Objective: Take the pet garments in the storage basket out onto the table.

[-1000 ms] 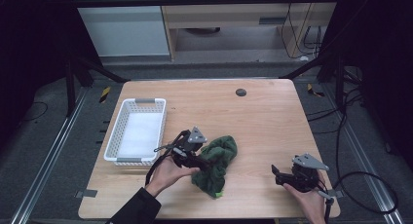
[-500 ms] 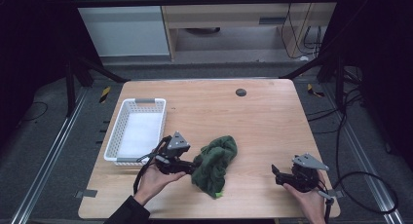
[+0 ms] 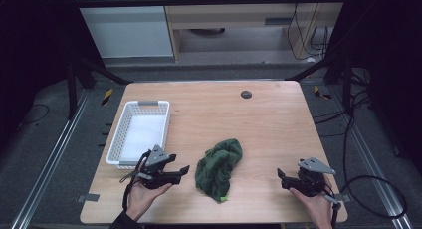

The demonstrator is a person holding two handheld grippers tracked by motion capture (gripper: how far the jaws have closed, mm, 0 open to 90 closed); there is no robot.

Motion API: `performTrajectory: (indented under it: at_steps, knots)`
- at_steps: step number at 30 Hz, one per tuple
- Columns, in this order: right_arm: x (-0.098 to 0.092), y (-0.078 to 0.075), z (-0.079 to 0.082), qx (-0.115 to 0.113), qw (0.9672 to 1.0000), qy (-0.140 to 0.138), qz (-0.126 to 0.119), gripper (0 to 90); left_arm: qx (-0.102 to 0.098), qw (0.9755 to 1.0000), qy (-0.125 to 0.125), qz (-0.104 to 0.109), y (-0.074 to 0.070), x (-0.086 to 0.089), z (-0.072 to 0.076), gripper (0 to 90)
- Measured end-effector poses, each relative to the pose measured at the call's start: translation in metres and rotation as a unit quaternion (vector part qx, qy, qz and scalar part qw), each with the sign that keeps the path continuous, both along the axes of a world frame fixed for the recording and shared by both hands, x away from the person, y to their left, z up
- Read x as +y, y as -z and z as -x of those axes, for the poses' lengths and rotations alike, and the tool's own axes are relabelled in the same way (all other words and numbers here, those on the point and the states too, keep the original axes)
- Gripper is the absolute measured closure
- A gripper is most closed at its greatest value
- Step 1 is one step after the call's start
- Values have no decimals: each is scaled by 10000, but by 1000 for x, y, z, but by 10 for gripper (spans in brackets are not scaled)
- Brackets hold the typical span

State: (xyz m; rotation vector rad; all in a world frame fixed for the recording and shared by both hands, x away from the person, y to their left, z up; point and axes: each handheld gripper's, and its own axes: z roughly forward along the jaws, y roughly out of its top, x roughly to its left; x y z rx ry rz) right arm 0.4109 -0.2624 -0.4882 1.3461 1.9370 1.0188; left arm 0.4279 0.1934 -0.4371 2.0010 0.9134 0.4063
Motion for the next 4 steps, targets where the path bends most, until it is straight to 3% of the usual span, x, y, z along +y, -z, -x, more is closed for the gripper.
performTrajectory:
  at_steps: [4]
  knots:
    - [1, 0, 0, -8, 10000, -4, -3, 110, -67, 9999, -120, 66, 3, 11, 6, 340]
